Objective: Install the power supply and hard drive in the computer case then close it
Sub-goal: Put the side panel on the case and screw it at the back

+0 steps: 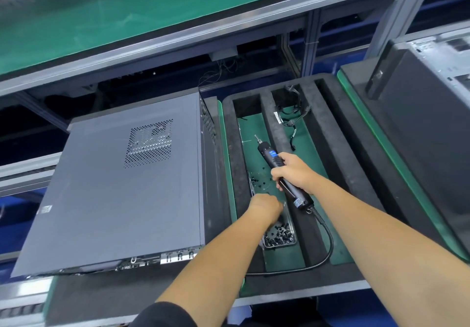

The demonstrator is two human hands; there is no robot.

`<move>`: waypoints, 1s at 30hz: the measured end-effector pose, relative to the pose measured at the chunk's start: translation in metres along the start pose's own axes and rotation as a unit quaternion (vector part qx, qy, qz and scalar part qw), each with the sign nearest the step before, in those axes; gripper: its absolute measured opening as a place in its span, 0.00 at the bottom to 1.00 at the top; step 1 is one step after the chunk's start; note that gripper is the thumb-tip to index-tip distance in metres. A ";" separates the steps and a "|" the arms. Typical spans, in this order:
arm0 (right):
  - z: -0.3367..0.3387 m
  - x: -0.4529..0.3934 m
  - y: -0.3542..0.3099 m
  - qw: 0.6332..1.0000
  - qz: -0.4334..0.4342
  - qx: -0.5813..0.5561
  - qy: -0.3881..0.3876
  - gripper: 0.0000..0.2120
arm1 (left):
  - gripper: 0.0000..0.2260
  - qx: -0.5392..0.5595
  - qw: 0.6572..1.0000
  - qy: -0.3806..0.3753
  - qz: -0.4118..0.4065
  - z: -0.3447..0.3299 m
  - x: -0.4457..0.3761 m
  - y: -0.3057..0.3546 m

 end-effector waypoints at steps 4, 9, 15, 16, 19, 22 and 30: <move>0.000 0.001 0.001 1.000 0.000 -0.005 -0.004 0.12 | 0.16 0.057 0.998 -0.005 0.024 -0.007 -0.002 0.003; 0.000 -0.001 0.002 1.000 -0.001 -0.006 -0.006 0.12 | 0.15 0.042 0.998 -0.018 0.041 -0.014 -0.012 0.008; 0.000 -0.003 0.004 1.000 -0.002 -0.006 -0.007 0.12 | 0.18 0.097 0.995 -0.021 -0.002 -0.026 -0.016 0.030; 0.000 -0.003 0.004 1.000 -0.002 -0.007 -0.007 0.12 | 0.15 0.103 0.995 -0.009 -0.001 -0.025 -0.015 0.030; 0.001 -0.004 0.005 1.000 -0.001 -0.011 -0.003 0.12 | 0.15 0.133 0.991 0.023 0.019 -0.021 -0.015 0.026; 0.001 -0.004 0.005 1.000 0.000 -0.013 -0.005 0.12 | 0.16 0.171 0.984 0.036 0.026 -0.017 -0.013 0.023; 0.001 -0.005 0.006 1.000 0.000 -0.016 -0.006 0.12 | 0.09 0.324 0.939 0.063 0.093 -0.011 -0.013 0.002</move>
Point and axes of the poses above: each hand's wrist, its own x-axis away from the middle knuckle, its own z-axis out of the back of the hand, y = z × x, the point moved 9 cm from there along -x, towards the middle knuckle, and after that the axes turned 2 degrees about -z, right-handed, at the moved point
